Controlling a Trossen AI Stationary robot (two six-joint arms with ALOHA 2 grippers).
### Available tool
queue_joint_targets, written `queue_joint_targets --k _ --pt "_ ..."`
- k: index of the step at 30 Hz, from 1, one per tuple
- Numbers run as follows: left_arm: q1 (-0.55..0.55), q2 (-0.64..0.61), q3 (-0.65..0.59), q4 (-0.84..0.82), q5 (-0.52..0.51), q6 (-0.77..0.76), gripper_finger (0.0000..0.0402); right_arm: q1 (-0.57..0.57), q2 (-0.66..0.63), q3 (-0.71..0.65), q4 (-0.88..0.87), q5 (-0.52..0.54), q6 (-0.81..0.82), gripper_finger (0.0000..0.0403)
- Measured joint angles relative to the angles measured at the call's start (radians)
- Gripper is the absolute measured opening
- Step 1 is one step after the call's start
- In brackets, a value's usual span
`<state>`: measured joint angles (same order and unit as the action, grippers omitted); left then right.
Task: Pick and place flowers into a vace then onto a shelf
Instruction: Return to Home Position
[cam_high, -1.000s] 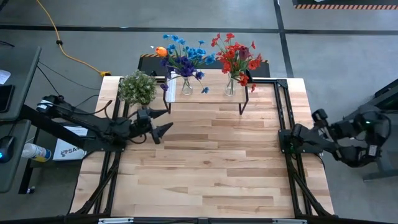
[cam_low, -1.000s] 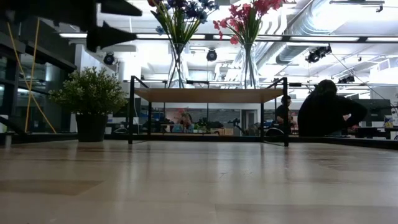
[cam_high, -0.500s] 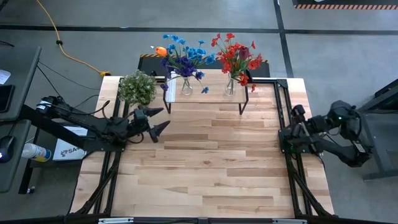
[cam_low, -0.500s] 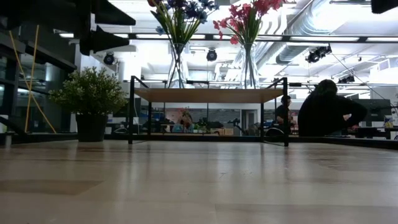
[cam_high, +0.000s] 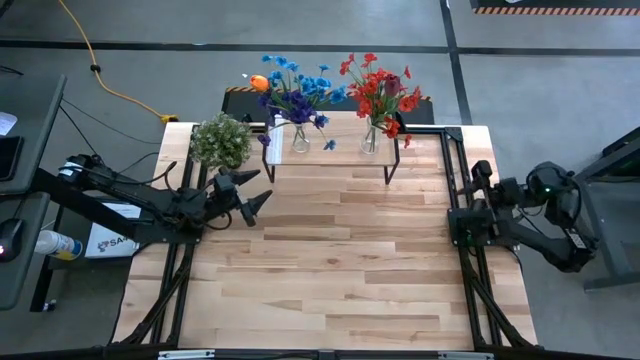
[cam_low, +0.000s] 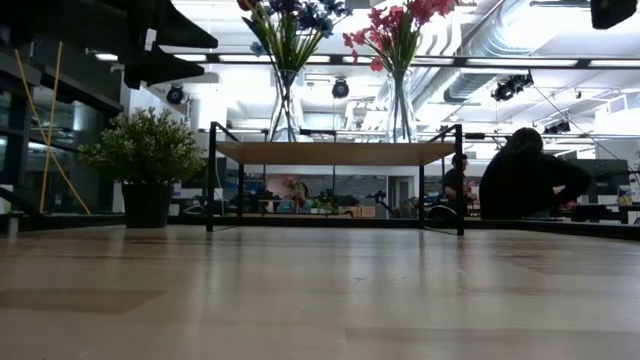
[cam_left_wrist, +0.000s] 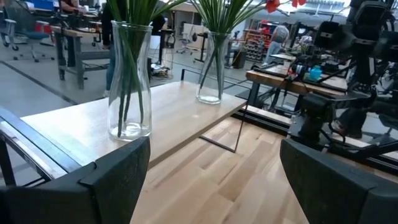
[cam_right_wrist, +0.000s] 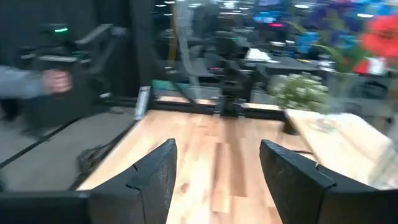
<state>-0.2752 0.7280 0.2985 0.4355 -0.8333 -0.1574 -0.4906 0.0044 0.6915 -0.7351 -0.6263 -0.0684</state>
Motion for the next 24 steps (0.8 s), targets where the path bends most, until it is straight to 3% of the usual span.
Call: queue_joint_targets --k 4,8,14,17,24 --pt "0.000 0.000 0.000 0.013 0.000 0.019 0.0392 -0.032 0.000 -0.002 0.011 0.047 0.018 0.0218" --pt "0.000 0.000 0.000 0.028 0.000 0.034 0.0392 -0.054 0.000 -0.062 0.164 0.000 0.023 0.0216" --pt "0.000 -0.001 0.000 0.045 0.013 0.038 0.0392 -0.052 0.000 -0.335 0.514 -0.051 0.137 0.0220" --pt "0.000 -0.013 0.001 0.042 0.037 0.032 0.0392 -0.052 -0.001 -0.406 0.632 -0.088 0.189 0.0218" --pt "-0.012 -0.055 0.002 -0.031 0.040 0.021 0.0392 -0.052 -0.001 -0.414 0.584 -0.075 0.209 0.0219"
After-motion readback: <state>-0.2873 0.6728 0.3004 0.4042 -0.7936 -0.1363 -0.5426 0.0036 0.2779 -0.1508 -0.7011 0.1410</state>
